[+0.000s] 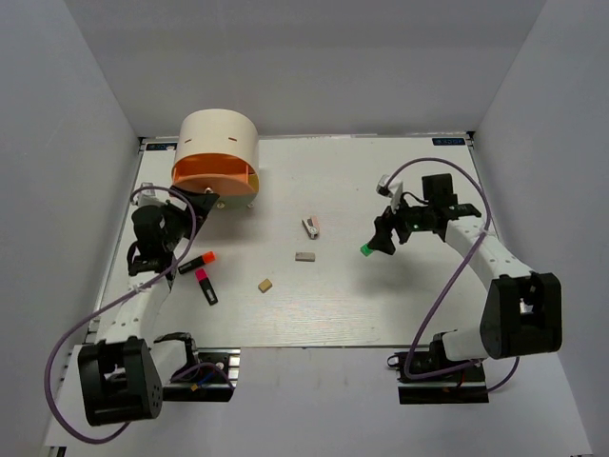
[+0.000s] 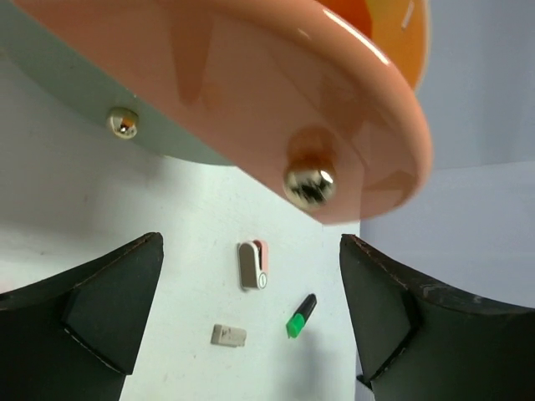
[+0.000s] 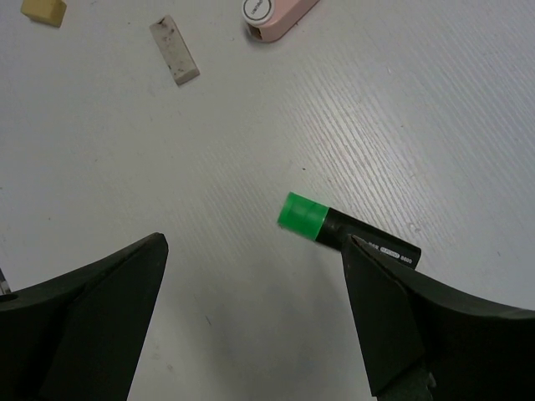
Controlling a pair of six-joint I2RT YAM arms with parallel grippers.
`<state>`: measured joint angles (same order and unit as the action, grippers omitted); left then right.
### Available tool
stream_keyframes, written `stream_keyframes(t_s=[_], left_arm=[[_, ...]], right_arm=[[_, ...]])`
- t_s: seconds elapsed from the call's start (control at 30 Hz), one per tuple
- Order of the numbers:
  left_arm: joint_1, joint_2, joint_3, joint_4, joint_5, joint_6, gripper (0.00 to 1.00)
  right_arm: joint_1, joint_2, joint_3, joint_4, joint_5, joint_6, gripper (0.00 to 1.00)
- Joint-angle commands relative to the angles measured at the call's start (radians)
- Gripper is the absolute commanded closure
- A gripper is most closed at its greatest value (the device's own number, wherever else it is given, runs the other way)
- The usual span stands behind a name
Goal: Sort the stationery into containers
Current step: Open the drawer in the storage box, then pick up the stapler from the center of the board.
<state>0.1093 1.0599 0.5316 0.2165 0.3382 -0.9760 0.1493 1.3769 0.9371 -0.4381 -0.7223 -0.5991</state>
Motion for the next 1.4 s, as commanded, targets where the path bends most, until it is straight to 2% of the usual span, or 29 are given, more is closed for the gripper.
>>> stream_keyframes(t_s=[0.0,0.23,0.4,0.53,0.57,0.6,0.63,0.8,0.87,0.9,0.97,1.07,1.3,1.37], left_arm=[[0.003,-0.127,0.019,-0.199,0.004,0.059,0.03],[0.003,-0.254,0.019,-0.615,-0.065,0.146,0.00],[0.003,-0.388,-0.038,-0.701,-0.090,0.146,0.00],[0.003,-0.437,-0.048,-0.752,-0.099,0.137,0.00],[0.003,-0.451,-0.048,-0.764,-0.099,0.137,0.00],[0.003,-0.466,-0.048,-0.785,-0.110,0.137,0.00],[0.003,-0.475,-0.048,-0.796,-0.110,0.137,0.00],[0.003,-0.532,-0.048,-0.858,-0.128,0.126,0.00],[0.003,-0.545,-0.048,-0.873,-0.128,0.126,0.00],[0.003,-0.554,-0.048,-0.887,-0.128,0.126,0.00],[0.003,-0.563,-0.048,-0.901,-0.128,0.117,0.00],[0.003,-0.572,-0.048,-0.919,-0.128,0.117,0.00],[0.003,-0.572,-0.048,-0.919,-0.128,0.108,0.00],[0.003,-0.572,-0.048,-0.910,-0.128,0.108,0.00]], right_arm=[[0.071,0.048,0.068,0.054,0.137,0.120,0.10],[0.234,0.149,0.146,0.153,0.258,0.229,0.10],[0.282,0.289,0.288,0.127,0.199,0.373,0.10],[0.329,0.369,0.357,0.167,0.282,0.423,0.26],[0.341,0.381,0.368,0.176,0.300,0.442,0.41],[0.352,0.419,0.397,0.177,0.364,0.509,0.51],[0.358,0.430,0.405,0.179,0.380,0.531,0.56],[0.403,0.496,0.447,0.176,0.440,0.631,0.42],[0.429,0.528,0.454,0.196,0.486,0.668,0.30],[0.435,0.534,0.457,0.203,0.501,0.670,0.17],[0.460,0.570,0.479,0.205,0.550,0.687,0.10],[0.476,0.594,0.485,0.234,0.600,0.685,0.10],[0.527,0.660,0.514,0.254,0.759,0.650,0.29],[0.529,0.662,0.502,0.259,0.761,0.636,0.34]])
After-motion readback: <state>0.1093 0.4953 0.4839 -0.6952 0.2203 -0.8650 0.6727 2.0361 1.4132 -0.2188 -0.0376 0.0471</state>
